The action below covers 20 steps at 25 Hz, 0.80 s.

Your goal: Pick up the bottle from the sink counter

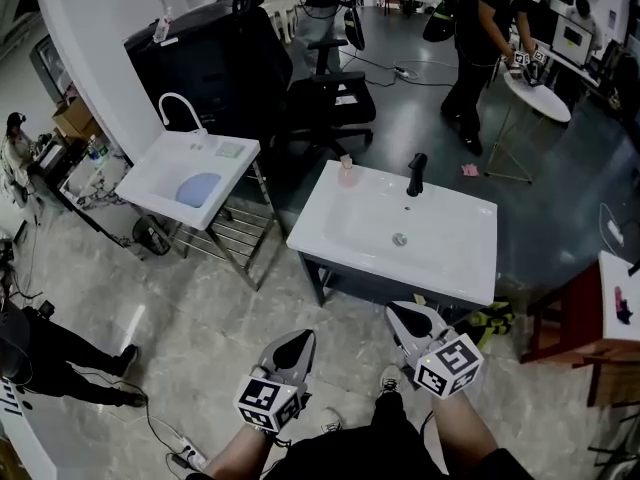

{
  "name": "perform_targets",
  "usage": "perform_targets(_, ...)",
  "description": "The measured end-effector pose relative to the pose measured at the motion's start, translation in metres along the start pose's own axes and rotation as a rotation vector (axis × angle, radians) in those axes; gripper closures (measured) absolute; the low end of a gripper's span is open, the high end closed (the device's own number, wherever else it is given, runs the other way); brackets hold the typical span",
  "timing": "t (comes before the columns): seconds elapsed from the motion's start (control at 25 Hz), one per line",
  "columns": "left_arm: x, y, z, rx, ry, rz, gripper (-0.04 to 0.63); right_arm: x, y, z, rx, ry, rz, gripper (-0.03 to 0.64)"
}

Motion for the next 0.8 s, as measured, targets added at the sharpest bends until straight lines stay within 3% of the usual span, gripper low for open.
perform_targets(0.8, -0.016, -0.024, -0.120, 0.101, 0.008, 0.003, 0.592, 0.008, -0.135, -0.030, 0.096, 0.043, -0.037, 0.617)
Point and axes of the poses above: the fingertips, and each gripper's own axes: z backward along the fingers, y to its left, x out of its top, the point moved 9 cm from there along z, backward along the fingers, and after that the axes turned 13 degrees about -y, right-handed, at the moved point
